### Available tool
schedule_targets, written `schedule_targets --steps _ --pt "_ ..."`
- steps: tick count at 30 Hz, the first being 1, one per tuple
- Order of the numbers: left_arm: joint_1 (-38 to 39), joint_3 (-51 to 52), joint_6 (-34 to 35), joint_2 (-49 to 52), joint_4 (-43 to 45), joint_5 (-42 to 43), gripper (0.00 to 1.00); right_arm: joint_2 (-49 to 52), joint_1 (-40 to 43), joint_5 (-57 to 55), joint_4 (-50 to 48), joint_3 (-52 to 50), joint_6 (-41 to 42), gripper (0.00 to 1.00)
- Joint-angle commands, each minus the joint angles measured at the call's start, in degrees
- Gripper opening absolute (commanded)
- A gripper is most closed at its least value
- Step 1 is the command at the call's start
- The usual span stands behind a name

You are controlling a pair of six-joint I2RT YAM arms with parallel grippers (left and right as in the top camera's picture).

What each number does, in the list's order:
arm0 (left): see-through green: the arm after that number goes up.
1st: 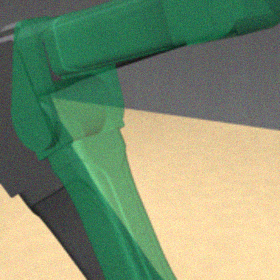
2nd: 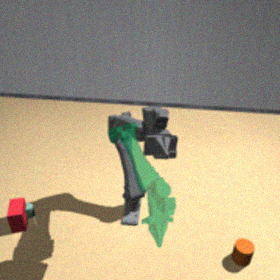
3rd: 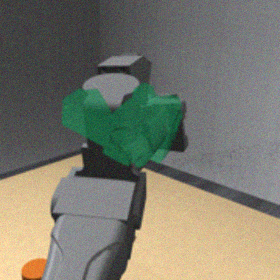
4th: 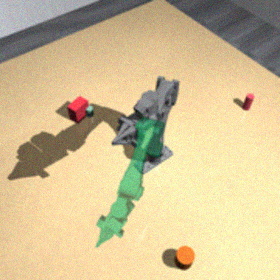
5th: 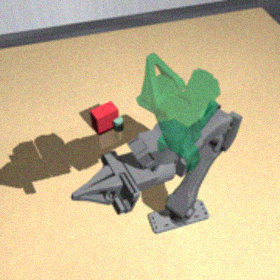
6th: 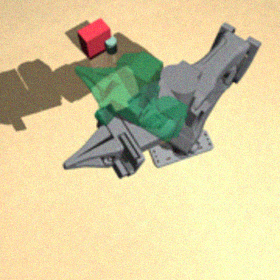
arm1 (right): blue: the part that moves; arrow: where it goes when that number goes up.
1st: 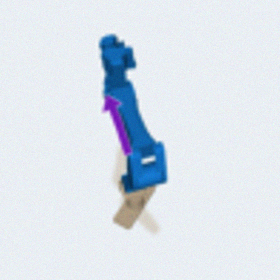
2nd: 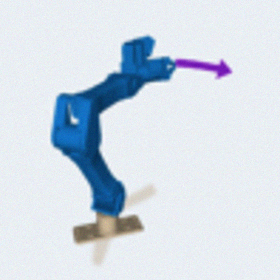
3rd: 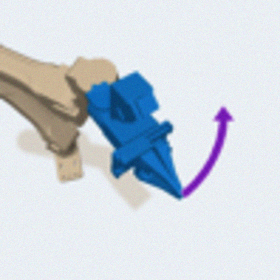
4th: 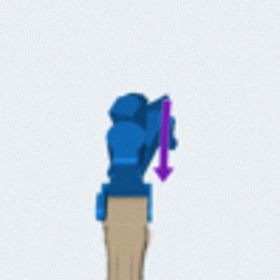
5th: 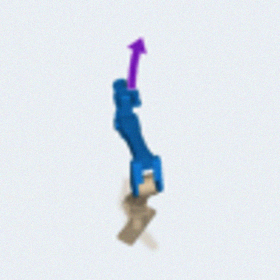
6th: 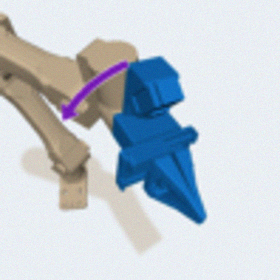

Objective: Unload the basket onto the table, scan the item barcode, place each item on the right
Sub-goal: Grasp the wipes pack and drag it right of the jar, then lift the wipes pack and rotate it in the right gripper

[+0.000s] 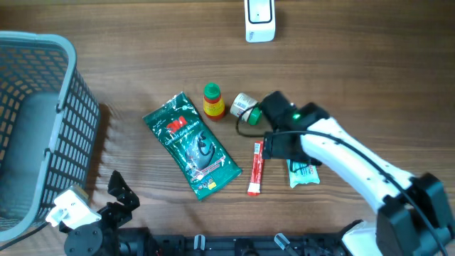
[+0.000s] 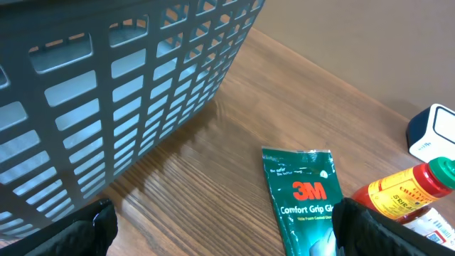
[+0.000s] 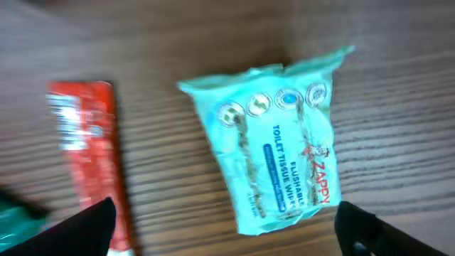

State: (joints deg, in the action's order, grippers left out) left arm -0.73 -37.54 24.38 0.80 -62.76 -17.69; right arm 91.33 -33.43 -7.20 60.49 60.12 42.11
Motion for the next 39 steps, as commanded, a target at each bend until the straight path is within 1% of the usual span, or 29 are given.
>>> schedule_targets --steps 1,2,3,4,10,12,13,14,15,16,19,20,23,26,28,30,31,33,35,37,39 --pt "0.4 0.1 0.5 -0.4 0.3 0.3 1.0 4.1 -0.1 -3.9 -0.3 -2.3 1.7 0.92" --pt "0.4 0.1 0.5 -0.4 0.3 0.3 1.0 5.5 0.2 -3.9 -0.5 -2.4 1.7 0.85" --pt "0.4 0.1 0.5 -0.4 0.3 0.3 1.0 7.9 0.3 -3.7 -0.3 -2.4 1.6 0.76" --pt "0.4 0.1 0.5 -0.4 0.3 0.3 1.0 9.1 0.3 -3.5 -0.4 -2.4 1.5 0.75" --pt "0.4 0.1 0.5 -0.4 0.3 0.3 1.0 17.6 0.3 1.2 -0.8 -2.4 -0.4 0.74" --pt "0.4 0.1 0.5 -0.4 0.3 0.3 1.0 20.2 0.3 3.6 -1.8 -2.4 -3.1 0.66" --pt "0.4 0.1 0.5 -0.4 0.3 0.3 1.0 21.1 0.3 5.7 -2.8 -2.4 -4.9 0.5" --pt "0.4 0.1 0.5 -0.4 0.3 0.3 1.0 21.8 0.3 7.8 -3.8 -2.4 -6.5 0.3" --pt "0.4 0.1 0.5 -0.4 0.3 0.3 1.0 22.1 0.3 9.8 -5.1 -2.4 -8.0 0.15" --pt "0.4 0.1 0.5 -0.4 0.3 0.3 1.0 22.1 0.3 11.7 -7.0 -2.4 -9.1 0.04" --pt "0.4 0.1 0.5 -0.4 0.3 0.3 1.0 20.5 0.6 14.3 -8.2 -0.9 -9.2 0.04" --pt "0.4 0.1 0.5 -0.4 0.3 0.3 1.0 19.0 0.8 16.2 -8.2 -0.1 -10.6 0.04" --pt "0.4 0.1 0.5 -0.4 0.3 0.3 1.0 12.1 3.0 26.8 -8.7 1.4 -19.3 0.04" --pt "0.4 0.1 0.5 -0.4 0.3 0.2 1.0 3.2 7.3 43.2 -10.0 1.5 -31.3 0.04" --pt "0.4 0.1 0.5 -0.4 0.3 0.3 1.0 -0.3 9.8 54.4 -10.4 1.4 -38.6 0.04" --pt "0.4 0.1 0.5 -0.4 0.3 0.3 1.0 -2.7 11.4 68.5 -9.9 1.3 -51.6 0.04" --pt "0.4 0.1 0.5 -0.4 0.3 0.3 1.0 -3.3 11.5 73.4 -9.2 1.3 -58.2 0.04" --pt "0.4 0.1 0.5 -0.4 0.3 0.3 1.0 -3.5 11.3 78.8 -8.2 1.3 -70.1 0.04" --pt "0.4 0.1 0.5 -0.4 0.3 0.3 1.0 -3.3 11.1 84.5 -8.8 1.3 -76.7 0.05" --pt "0.4 0.1 0.5 -0.4 0.3 0.3 1.0 -3.3 11.1 92.6 -10.1 1.3 -86.1 0.05" --pt "0.4 0.1 0.5 -0.4 0.3 0.3 1.0 -3.3 11.1 96.3 -11.4 1.3 -91.8 0.05"
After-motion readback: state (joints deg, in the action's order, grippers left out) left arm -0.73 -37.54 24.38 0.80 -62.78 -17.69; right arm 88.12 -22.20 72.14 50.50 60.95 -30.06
